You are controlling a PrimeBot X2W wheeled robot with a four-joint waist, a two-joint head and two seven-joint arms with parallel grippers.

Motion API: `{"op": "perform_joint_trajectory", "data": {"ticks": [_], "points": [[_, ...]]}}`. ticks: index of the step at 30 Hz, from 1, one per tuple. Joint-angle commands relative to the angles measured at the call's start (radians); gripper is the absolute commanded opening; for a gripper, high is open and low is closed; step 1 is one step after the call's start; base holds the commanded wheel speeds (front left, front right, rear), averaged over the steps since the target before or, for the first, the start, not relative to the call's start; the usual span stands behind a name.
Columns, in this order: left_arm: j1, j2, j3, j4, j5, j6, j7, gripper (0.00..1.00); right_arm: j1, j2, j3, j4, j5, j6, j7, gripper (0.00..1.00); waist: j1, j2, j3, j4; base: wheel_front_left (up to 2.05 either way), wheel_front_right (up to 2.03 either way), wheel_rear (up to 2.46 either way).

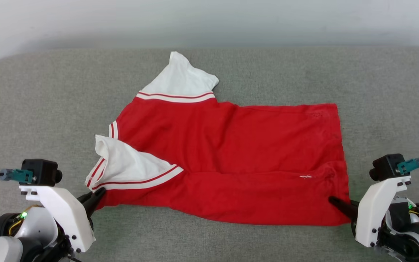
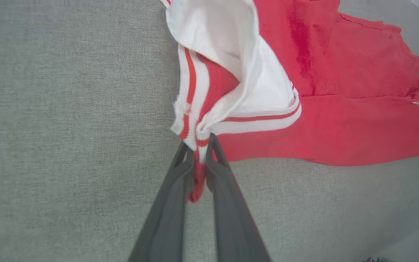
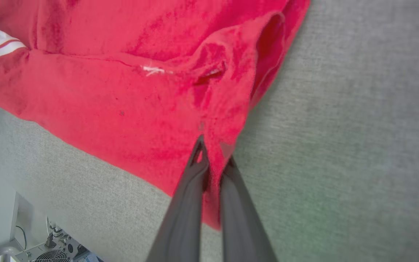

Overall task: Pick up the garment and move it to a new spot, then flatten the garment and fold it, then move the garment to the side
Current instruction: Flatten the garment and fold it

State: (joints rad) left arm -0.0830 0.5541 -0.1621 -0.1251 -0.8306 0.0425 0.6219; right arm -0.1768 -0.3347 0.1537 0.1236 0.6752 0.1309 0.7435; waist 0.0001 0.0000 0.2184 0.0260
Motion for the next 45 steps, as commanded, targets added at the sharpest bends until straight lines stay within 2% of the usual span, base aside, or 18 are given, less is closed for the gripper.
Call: {"op": "perform_joint_trajectory", "data": {"ticks": [1, 11, 19, 20, 21, 22, 26, 29, 35, 40, 45], "points": [[0.022, 0.0, -0.001, -0.009, 0.007, -0.001, -0.008, 0.0, 0.022, -0.011, 0.0, -0.013, -0.001, 0.0, -0.008, 0.0, -0.0001, 0.0, -0.04, -0.001, 0.0, 0.0, 0.0], [0.143, 0.019, 0.006, -0.037, -0.002, 0.027, -0.002, 0.0, 0.13, -0.012, -0.023, -0.066, 0.006, 0.0, 0.012, 0.0, -0.0001, 0.0, -0.175, 0.002, 0.0, 0.0, 0.0], [0.211, -0.003, -0.002, -0.02, -0.039, 0.037, 0.013, 0.0, 0.216, 0.012, -0.075, -0.071, -0.011, 0.0, 0.027, 0.0, -0.0001, 0.0, -0.184, -0.005, 0.0, 0.0, 0.0], [0.211, -0.016, -0.009, -0.009, -0.048, 0.033, 0.012, 0.35, 0.224, 0.019, -0.079, -0.065, -0.012, 0.0, 0.018, 0.49, -0.0001, 0.0, -0.179, -0.006, 0.0, 0.0, 0.0], [0.206, -0.022, -0.012, 0.005, -0.047, 0.03, 0.006, 0.88, 0.226, 0.025, -0.083, -0.061, -0.017, 0.0, 0.004, 1.0, -0.0001, 0.0, -0.173, -0.008, 0.0, 0.0, 0.0], [0.195, -0.031, -0.013, 0.019, -0.048, 0.027, -0.004, 1.0, 0.226, 0.031, -0.084, -0.056, -0.02, 0.0, -0.012, 1.0, -0.0001, 0.0, -0.169, -0.009, 0.0, 0.0, 0.0], [0.156, -0.063, -0.017, 0.07, -0.037, 0.006, -0.059, 1.0, 0.227, 0.033, -0.077, -0.07, -0.049, 0.0, -0.124, 1.0, -0.0001, 0.0, -0.159, -0.017, 0.0, 0.0, 0.0], [0.127, -0.074, -0.009, 0.092, -0.009, -0.007, -0.122, 1.0, 0.227, 0.022, -0.071, -0.105, -0.106, 0.0, -0.271, 1.0, -0.0001, 0.0, -0.164, -0.027, 0.0, 0.0, 0.0], [0.063, -0.091, 0.004, 0.099, 0.08, 0.022, -0.251, 1.0, 0.233, 0.05, -0.096, -0.166, -0.217, 0.0, -0.501, 1.0, -0.0001, 0.0, -0.181, -0.065, 0.0, 0.0, 0.0], [-0.019, -0.117, 0.014, 0.115, 0.16, 0.067, -0.358, 1.0, 0.213, 0.095, -0.142, -0.214, -0.304, 0.0, -0.596, 1.0, -0.0001, 0.0, -0.162, -0.103, 0.0, 0.0, 0.0], [-0.155, -0.137, 0.009, 0.171, 0.212, 0.079, -0.433, 1.0, 0.168, 0.142, -0.172, -0.267, -0.352, 0.0, -0.634, 1.0, -0.0001, 0.0, -0.086, -0.137, 0.0, 0.0, 0.0]]}}
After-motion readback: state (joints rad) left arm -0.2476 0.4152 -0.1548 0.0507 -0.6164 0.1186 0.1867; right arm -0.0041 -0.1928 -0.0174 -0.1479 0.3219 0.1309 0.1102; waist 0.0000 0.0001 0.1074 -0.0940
